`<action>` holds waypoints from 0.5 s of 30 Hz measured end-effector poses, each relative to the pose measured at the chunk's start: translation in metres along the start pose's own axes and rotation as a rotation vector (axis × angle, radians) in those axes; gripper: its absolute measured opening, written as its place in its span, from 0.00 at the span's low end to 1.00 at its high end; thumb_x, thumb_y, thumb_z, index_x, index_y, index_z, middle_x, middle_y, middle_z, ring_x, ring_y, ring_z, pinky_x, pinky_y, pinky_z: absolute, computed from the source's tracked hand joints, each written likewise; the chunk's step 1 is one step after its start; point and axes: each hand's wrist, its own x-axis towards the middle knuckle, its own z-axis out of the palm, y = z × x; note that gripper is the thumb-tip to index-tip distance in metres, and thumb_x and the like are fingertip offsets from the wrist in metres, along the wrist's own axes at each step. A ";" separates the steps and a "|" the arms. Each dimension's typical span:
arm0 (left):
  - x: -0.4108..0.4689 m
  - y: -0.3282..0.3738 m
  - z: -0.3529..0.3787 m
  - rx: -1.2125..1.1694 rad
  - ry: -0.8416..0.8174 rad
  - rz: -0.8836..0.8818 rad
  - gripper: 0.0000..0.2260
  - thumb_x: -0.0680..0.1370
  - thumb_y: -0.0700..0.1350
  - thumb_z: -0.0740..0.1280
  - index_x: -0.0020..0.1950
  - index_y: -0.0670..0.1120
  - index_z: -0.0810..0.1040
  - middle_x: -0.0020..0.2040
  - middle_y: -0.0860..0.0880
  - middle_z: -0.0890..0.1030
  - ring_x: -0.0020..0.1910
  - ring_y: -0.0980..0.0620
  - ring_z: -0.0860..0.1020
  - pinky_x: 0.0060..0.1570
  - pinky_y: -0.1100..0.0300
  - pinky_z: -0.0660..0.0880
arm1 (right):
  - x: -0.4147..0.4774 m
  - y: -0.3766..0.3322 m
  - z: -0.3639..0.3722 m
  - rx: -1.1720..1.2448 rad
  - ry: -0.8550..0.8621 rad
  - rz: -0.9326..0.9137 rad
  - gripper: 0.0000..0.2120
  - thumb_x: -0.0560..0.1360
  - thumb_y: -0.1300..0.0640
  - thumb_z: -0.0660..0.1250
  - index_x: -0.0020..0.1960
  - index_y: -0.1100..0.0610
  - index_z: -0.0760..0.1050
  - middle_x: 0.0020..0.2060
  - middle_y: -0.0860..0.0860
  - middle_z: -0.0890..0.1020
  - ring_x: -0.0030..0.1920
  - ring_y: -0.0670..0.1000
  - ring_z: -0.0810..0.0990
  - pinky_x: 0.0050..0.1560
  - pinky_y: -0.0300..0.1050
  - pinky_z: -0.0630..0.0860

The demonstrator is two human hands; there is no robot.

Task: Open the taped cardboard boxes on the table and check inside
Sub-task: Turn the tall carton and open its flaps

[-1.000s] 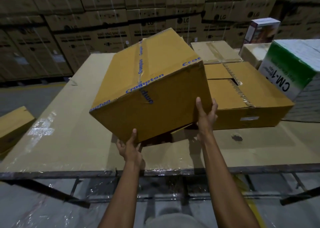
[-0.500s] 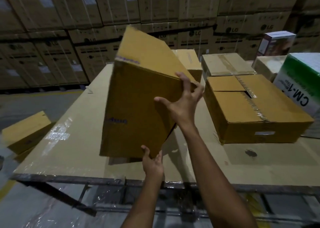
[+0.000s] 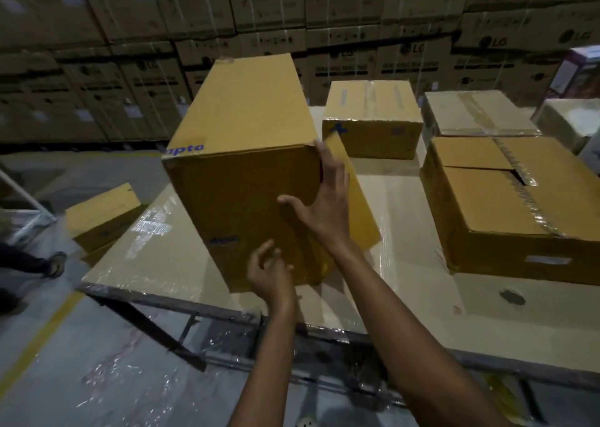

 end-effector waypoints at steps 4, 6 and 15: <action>-0.012 0.076 0.023 0.564 0.032 1.196 0.14 0.78 0.50 0.69 0.63 0.51 0.81 0.65 0.45 0.77 0.66 0.45 0.71 0.64 0.54 0.69 | -0.024 0.030 -0.010 0.183 -0.062 0.182 0.58 0.70 0.57 0.82 0.83 0.41 0.43 0.77 0.41 0.66 0.75 0.46 0.68 0.70 0.64 0.72; -0.008 0.098 0.046 0.790 0.083 1.297 0.23 0.77 0.60 0.67 0.71 0.55 0.77 0.75 0.41 0.70 0.75 0.40 0.63 0.71 0.42 0.60 | -0.036 0.039 -0.015 0.211 -0.093 0.218 0.59 0.70 0.62 0.82 0.82 0.40 0.43 0.78 0.46 0.67 0.76 0.45 0.68 0.72 0.56 0.72; 0.018 0.082 0.088 1.200 0.049 1.387 0.22 0.75 0.63 0.66 0.67 0.59 0.74 0.81 0.37 0.59 0.80 0.32 0.53 0.71 0.26 0.48 | -0.081 0.113 -0.035 0.384 0.176 0.828 0.39 0.75 0.56 0.77 0.78 0.43 0.60 0.71 0.45 0.74 0.68 0.51 0.74 0.67 0.55 0.75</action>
